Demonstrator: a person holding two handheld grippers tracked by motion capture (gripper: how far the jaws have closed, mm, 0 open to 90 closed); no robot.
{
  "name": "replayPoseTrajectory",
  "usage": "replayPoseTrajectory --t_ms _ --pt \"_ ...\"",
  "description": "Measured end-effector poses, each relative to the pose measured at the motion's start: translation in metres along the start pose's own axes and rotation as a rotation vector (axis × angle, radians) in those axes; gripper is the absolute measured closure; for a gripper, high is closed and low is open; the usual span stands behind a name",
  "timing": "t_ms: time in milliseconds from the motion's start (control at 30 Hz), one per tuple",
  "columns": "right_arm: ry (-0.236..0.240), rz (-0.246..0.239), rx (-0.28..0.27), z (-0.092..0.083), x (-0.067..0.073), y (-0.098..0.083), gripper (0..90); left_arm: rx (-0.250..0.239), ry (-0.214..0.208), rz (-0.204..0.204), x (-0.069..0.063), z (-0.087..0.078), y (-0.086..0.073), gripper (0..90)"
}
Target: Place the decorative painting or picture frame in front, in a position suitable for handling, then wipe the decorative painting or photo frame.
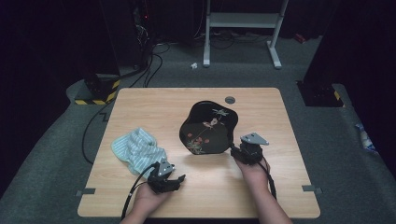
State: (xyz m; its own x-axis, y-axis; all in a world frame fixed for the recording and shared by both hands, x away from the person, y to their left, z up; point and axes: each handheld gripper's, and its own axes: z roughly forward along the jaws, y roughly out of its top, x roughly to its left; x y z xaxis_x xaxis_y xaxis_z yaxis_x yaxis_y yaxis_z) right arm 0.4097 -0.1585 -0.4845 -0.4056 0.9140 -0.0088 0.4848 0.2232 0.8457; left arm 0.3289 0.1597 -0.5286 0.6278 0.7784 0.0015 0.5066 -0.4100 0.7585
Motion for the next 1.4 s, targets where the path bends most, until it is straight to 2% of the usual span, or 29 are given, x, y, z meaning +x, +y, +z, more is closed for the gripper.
replayPoseTrajectory --t_ms 300,500,767,967,1200,1267,1400 --pt "0.01 -0.007 -0.008 -0.002 0.003 0.002 45.2 0.0 0.0 0.0 0.0 0.0 0.0 37.3" --pt "0.025 -0.021 -0.023 -0.009 0.007 0.003 44.6 0.0 0.001 -0.002 0.0 0.0 0.0 37.3" --pt "0.047 -0.014 -0.044 -0.017 0.007 0.003 43.3 0.0 0.002 -0.002 0.0 0.0 0.0 37.3" --pt "0.06 -0.025 -0.047 -0.028 0.007 -0.004 40.0 0.0 0.002 -0.003 0.0 0.0 0.0 37.2" --pt "0.061 -0.035 -0.018 -0.041 -0.007 -0.018 36.1 0.0 -0.001 -0.001 0.0 0.0 0.0 36.4" --pt "0.046 -0.035 -0.014 -0.046 -0.013 -0.025 35.0 0.001 -0.004 0.004 0.0 0.0 0.0 35.5" --pt "0.008 -0.053 0.006 -0.054 -0.025 -0.043 27.2 0.009 -0.018 0.015 -0.001 0.001 0.0 30.2"
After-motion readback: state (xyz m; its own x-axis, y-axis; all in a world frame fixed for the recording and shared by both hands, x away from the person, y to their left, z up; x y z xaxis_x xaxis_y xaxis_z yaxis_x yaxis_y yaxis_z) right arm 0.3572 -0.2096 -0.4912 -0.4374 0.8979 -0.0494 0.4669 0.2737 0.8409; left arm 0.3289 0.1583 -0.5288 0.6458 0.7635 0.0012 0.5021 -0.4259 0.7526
